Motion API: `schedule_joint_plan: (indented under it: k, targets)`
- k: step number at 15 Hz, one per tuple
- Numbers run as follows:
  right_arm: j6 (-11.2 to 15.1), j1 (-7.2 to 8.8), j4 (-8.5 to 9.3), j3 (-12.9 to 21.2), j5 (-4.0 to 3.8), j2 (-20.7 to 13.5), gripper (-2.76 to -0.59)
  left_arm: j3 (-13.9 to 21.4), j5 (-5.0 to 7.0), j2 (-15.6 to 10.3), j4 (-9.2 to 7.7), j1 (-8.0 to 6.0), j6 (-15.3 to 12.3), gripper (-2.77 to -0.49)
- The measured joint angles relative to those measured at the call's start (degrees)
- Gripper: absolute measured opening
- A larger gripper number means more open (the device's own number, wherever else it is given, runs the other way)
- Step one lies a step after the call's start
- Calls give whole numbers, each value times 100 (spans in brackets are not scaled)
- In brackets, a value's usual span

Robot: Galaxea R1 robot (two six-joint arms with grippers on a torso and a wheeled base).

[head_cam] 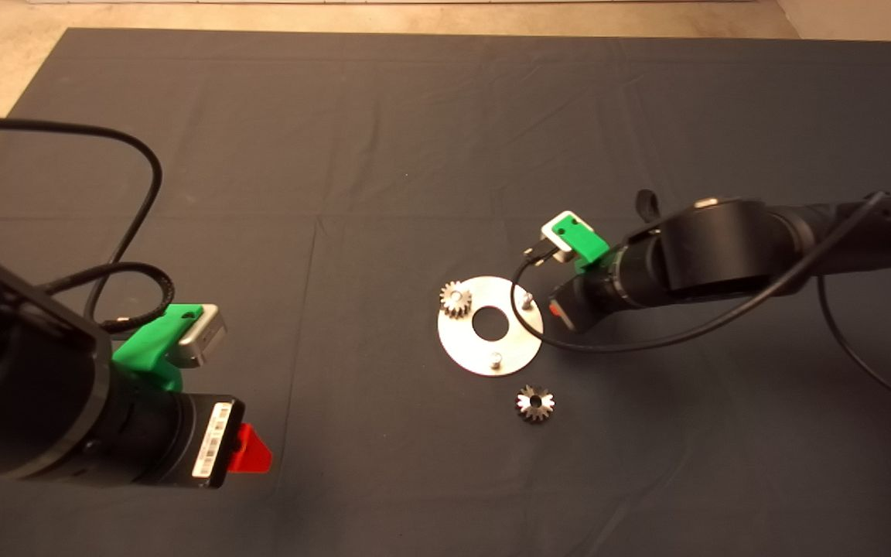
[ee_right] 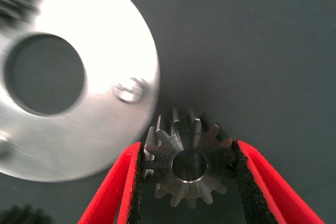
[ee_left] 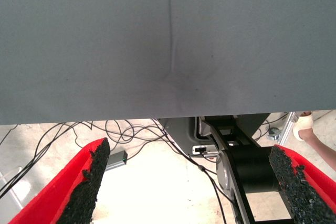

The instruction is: Install three planetary gears onto the carrier pins

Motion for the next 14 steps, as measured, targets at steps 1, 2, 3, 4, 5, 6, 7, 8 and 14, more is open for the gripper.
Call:
schedule_joint_plan:
  k: [1, 2, 3, 4, 5, 6, 7, 8, 14]
  targets:
    - [-2, 0, 54, -41, 55, 61, -228, 0, 5, -2, -5, 0, -2, -109]
    - [0, 0, 110, -86, 60, 81, -228, 0, 5, -2, -5, 0, 0, -109]
    - [-1, 0, 160, -139, 30, 96, -228, 0, 0, 2, -16, 0, 0, -109]
    - [0, 0, 199, -187, -14, 94, -228, 0, 0, 2, -16, 0, 0, -109]
    - [0, 0, 230, -223, -33, 113, -228, 0, 0, 0, -18, 0, -2, -109]
    - [0, 2, 244, -239, -30, 143, -228, 0, 0, 0, -18, 0, 0, -109]
    - [0, 15, 275, -240, -19, 175, -228, 0, 4, 0, -18, 0, 0, -109]
    - [0, 63, 326, -240, 14, 204, -228, 0, 2, 0, -18, 0, 0, -109]
    - [6, 476, 542, -259, -1, 188, -228, 0, 0, 0, -18, 0, 0, -109]
